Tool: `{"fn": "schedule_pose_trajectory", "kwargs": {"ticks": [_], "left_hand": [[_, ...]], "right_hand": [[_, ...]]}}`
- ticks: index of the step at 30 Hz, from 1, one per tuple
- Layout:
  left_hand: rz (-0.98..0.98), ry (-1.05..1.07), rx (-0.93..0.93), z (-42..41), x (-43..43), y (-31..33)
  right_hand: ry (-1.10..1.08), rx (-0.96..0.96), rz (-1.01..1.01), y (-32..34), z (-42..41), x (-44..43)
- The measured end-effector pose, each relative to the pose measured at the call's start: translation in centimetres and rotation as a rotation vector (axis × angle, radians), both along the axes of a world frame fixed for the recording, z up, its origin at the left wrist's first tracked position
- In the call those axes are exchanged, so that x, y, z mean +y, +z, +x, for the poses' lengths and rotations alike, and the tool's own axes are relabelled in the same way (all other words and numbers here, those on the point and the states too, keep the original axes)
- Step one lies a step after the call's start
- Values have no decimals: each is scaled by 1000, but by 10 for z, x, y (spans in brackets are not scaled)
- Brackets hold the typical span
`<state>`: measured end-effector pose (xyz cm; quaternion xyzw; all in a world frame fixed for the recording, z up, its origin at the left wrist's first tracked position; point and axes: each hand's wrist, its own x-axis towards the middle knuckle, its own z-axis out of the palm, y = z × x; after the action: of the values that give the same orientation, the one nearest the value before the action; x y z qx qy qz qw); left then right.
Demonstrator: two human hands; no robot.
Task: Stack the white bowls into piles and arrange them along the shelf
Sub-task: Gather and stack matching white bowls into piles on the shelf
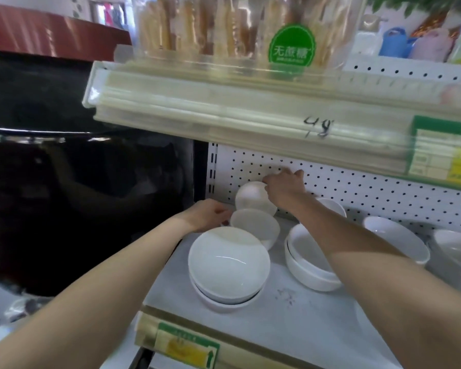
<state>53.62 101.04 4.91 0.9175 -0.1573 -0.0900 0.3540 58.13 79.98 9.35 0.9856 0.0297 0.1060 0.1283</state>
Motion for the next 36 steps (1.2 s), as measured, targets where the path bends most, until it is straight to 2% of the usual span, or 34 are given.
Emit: {"fn": "schedule_pose_trajectory", "kwargs": {"ticks": [2,5,13,15,26,36], "left_hand": [[40,-1,-26,0,2,-2],[101,-3,-80,3,3,-3],[122,19,-66,-4,3,2],[118,17,-49,-6,2,2],[86,-27,-26,-7,1,-1],[-57,2,-82,-8,5,11]], "right_hand": [[-12,-70,-82,-2,-1,5],[-67,-76,-22,-5,3,11],[-155,124,456,-7,19,28],[-148,158,515,-15,23,30],[-87,207,507,-17,20,10],[49,-6,454,22,-41,-12]]}}
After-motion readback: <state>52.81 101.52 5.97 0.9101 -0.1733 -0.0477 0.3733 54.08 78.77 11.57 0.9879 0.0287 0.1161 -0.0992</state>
